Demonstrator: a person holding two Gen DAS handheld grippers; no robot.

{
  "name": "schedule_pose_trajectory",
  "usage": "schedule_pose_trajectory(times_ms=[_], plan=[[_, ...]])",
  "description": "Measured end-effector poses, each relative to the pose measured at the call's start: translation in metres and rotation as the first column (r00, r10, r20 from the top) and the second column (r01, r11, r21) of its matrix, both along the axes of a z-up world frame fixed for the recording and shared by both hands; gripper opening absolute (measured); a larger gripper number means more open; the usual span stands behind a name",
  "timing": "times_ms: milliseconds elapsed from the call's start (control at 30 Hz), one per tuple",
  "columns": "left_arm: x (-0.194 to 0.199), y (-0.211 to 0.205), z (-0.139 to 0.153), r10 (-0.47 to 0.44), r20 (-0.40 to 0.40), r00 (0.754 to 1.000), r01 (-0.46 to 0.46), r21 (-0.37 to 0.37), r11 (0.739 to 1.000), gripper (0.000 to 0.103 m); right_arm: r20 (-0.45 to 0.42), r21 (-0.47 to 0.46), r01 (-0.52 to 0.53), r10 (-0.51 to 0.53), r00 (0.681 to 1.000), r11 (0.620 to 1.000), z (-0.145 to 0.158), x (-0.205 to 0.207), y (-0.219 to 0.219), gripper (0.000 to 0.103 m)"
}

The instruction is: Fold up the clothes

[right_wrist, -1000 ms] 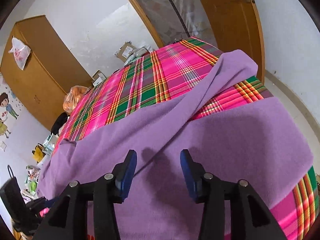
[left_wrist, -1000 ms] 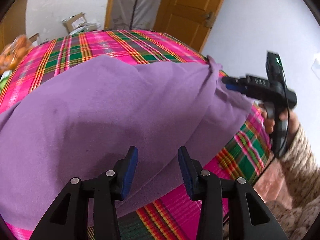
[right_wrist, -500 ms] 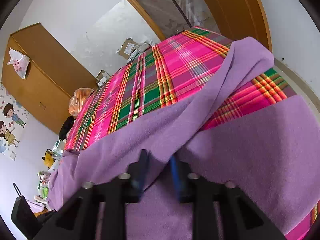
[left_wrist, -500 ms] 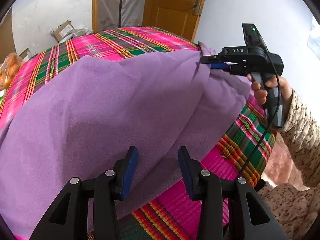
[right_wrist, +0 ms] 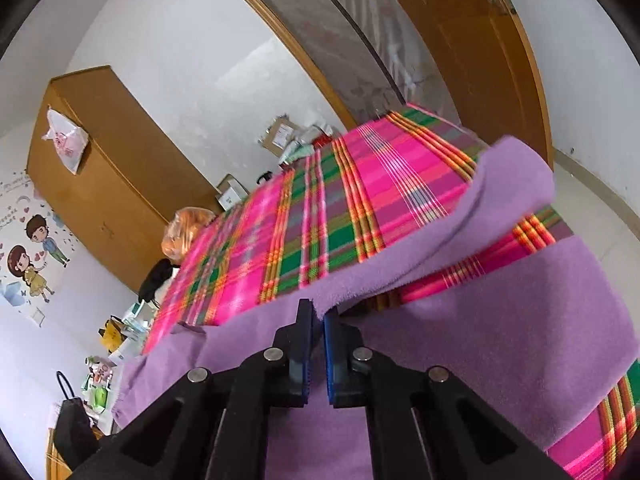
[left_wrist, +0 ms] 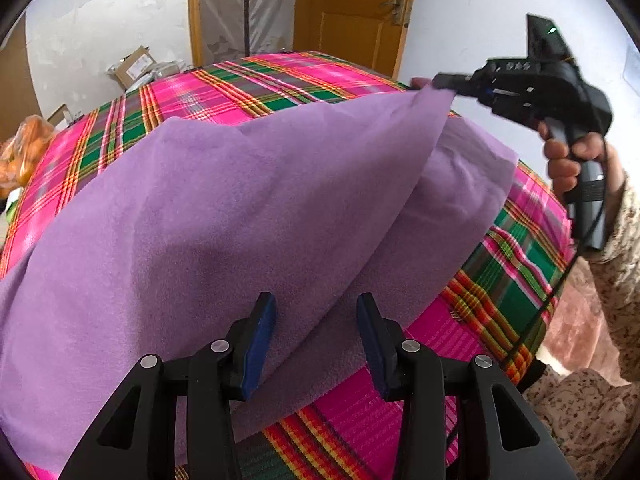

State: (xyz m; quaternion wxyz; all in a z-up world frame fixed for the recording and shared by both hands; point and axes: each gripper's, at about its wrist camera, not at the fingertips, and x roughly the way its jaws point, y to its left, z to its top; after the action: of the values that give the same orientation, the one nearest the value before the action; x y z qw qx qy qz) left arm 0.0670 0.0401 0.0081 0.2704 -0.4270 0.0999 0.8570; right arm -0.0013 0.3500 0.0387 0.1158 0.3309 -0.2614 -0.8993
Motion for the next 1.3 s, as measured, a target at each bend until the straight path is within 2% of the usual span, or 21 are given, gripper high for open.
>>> schedule_pose_trajectory(times_ms=[167,267,300,367,467,567,700,967,1300], plan=[[-0.002,0.002,0.000,0.032,-0.021,0.999,-0.033,-0.030,0.999,0.044,-0.030,-0.001,-0.002,0.002,1.000,1.000,0.012,0.005,-0.005,0.005],[-0.004,-0.001,0.002,0.053,-0.026,0.998,-0.053,-0.017,0.998,0.042,-0.036,0.002,0.004,-0.004,0.999,1.000,0.014,0.008,-0.005,0.005],[-0.004,-0.005,0.004,0.060,-0.026,0.998,-0.060,-0.003,0.998,0.039,-0.037,0.001,0.006,-0.006,0.999,1.000,0.014,0.009,-0.004,0.005],[-0.005,-0.011,0.009,0.068,-0.036,0.997,-0.067,0.032,0.997,0.017,-0.036,0.001,0.012,-0.012,0.999,1.000,0.014,0.010,-0.004,0.005],[-0.004,-0.020,0.019,0.079,-0.064,0.995,-0.074,0.084,0.994,0.010,-0.043,0.009,0.020,-0.020,0.999,1.000,0.016,0.013,-0.003,0.005],[-0.002,-0.030,0.032,0.100,-0.096,0.990,-0.086,0.139,0.987,0.009,-0.059,0.016,0.029,-0.028,0.998,0.999,0.021,0.019,-0.001,0.005],[0.006,-0.034,0.043,0.097,-0.127,0.987,-0.073,0.176,0.982,0.009,-0.081,0.026,0.037,-0.035,0.996,0.999,0.029,0.029,0.000,0.005],[0.025,-0.029,0.046,0.058,-0.133,0.989,-0.035,0.166,0.985,0.009,-0.100,0.059,0.044,-0.038,0.994,0.997,0.036,0.056,0.004,0.005],[0.032,-0.023,0.019,0.035,-0.054,0.998,-0.029,0.113,0.993,0.009,0.036,0.076,0.067,-0.070,0.997,0.995,-0.021,0.074,0.013,0.005]])
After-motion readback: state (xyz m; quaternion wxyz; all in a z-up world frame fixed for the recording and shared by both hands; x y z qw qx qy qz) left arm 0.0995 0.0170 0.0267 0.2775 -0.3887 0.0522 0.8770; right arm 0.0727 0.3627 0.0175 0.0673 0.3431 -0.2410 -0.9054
